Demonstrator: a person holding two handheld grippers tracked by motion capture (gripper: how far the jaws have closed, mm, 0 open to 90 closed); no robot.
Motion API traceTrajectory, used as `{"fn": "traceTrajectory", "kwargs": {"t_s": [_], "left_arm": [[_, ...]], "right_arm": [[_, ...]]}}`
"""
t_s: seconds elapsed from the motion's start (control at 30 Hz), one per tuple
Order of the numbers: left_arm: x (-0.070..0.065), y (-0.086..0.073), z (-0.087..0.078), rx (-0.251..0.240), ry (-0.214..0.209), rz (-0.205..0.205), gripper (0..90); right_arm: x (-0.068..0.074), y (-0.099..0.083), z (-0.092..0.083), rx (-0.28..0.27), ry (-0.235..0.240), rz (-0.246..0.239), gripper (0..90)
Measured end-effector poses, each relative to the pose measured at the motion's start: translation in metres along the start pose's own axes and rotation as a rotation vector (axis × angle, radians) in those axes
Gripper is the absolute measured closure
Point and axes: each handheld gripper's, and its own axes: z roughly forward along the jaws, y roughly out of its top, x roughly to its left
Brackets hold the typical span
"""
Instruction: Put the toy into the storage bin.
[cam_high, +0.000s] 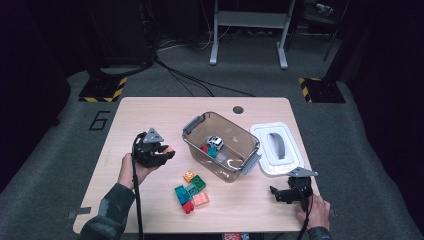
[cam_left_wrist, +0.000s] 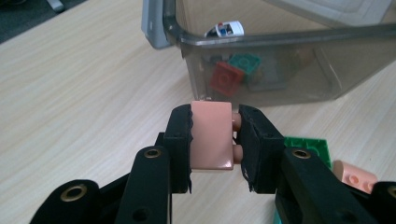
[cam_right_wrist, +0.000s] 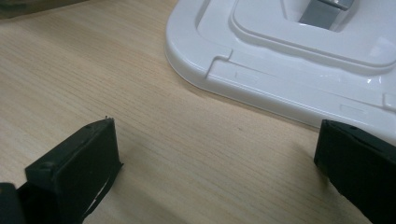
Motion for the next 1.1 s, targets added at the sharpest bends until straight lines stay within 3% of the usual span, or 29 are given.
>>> {"fn": "traceTrajectory", "kwargs": {"t_s": [0.47,0.83,1.1], "left_arm": [[0.004,0.047,0.000,-0.049,0.008,0.032,66.5],[-0.002,0.074,0.026,-0.036,-0.008,0.052,66.4],[-0.007,0.082,0.051,0.001,-0.016,0.048,66.3]], "right_arm": [[0.000,0.000,0.000,0.004,-0.001,-0.002,0.0],[0.000,0.000,0.000,0.004,0.000,0.001,0.0],[0.000,0.000,0.000,0.005,0.000,0.000,0.0]]}}
